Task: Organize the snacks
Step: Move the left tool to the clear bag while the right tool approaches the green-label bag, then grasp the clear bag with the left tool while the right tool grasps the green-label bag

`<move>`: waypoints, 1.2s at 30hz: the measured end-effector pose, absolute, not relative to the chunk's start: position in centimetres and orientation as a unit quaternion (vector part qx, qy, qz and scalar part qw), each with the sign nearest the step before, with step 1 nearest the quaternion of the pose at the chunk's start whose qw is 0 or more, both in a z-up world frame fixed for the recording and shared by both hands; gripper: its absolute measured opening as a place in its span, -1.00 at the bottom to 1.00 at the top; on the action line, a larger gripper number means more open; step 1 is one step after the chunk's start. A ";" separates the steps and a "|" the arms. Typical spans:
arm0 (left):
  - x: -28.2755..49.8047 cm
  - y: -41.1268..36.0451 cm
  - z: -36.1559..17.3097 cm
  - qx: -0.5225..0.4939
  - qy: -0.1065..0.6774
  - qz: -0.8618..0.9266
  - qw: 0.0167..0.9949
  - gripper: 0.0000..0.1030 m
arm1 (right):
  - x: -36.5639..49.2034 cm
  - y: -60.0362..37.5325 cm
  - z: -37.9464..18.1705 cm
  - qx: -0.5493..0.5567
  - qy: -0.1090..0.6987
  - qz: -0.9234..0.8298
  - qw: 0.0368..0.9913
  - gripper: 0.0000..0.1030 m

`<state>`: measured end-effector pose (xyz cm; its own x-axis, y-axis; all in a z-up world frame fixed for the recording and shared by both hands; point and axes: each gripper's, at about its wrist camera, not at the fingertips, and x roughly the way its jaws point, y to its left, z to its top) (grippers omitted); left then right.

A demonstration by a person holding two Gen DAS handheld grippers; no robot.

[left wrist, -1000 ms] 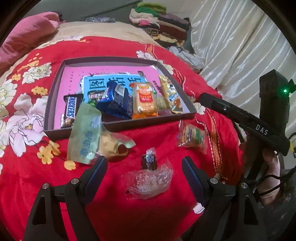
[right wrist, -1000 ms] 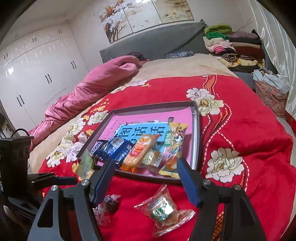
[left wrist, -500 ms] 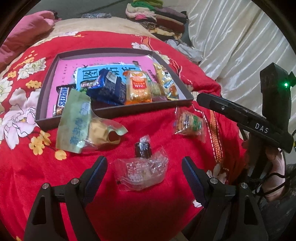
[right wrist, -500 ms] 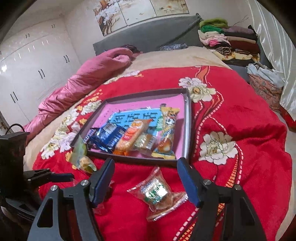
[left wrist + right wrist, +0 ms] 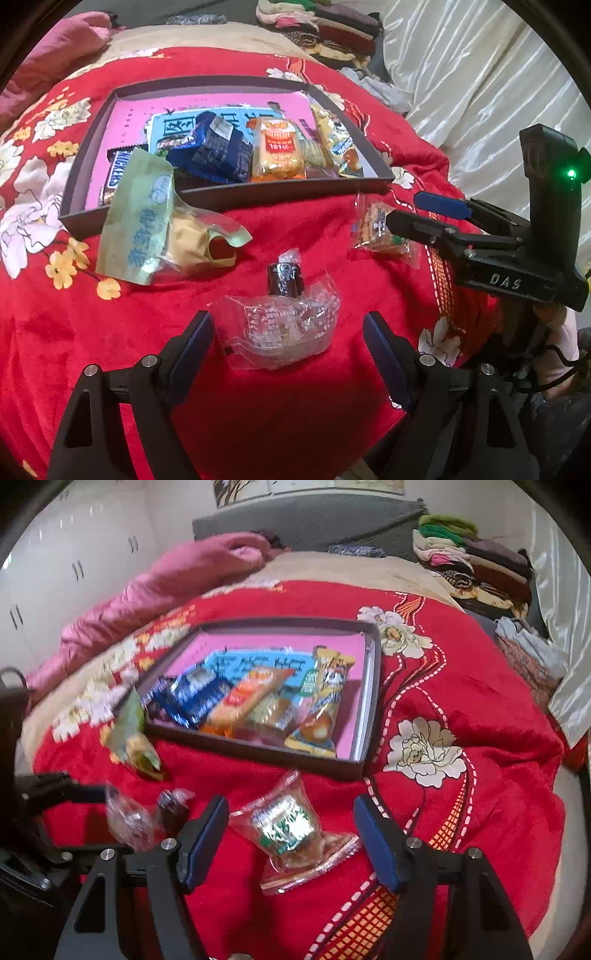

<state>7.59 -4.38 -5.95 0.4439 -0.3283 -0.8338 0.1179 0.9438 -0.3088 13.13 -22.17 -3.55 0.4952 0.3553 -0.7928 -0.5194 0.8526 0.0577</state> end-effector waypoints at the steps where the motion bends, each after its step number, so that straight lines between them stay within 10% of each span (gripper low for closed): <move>1: 7.6 -4.5 -6.1 -0.102 0.512 -0.131 0.843 0.62 | 13.1 -22.0 -3.7 -0.102 0.436 0.255 0.857 0.35; 14: 8.1 -5.6 -6.8 -0.093 0.521 -0.124 0.840 0.62 | 13.4 -19.8 -6.2 -0.170 0.462 0.261 0.830 0.35; 20: 8.1 -5.7 -7.0 -0.095 0.523 -0.120 0.839 0.61 | 14.2 -20.1 -6.8 -0.152 0.478 0.273 0.821 0.01; 33: 7.8 -4.1 -5.9 -0.120 0.516 -0.123 0.839 0.06 | 13.9 -22.3 -3.6 -0.031 0.444 0.334 0.831 -0.17; 36: 7.8 -3.7 -5.0 -0.124 0.507 -0.127 0.844 -0.34 | 13.7 -22.6 -2.5 -0.009 0.420 0.348 0.838 -0.17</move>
<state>7.85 -3.70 -5.00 0.4538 -0.3402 -0.8236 0.0895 0.9370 -0.3377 13.71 -22.56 -2.53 0.4054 0.5749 -0.7107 -0.5907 0.7581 0.2763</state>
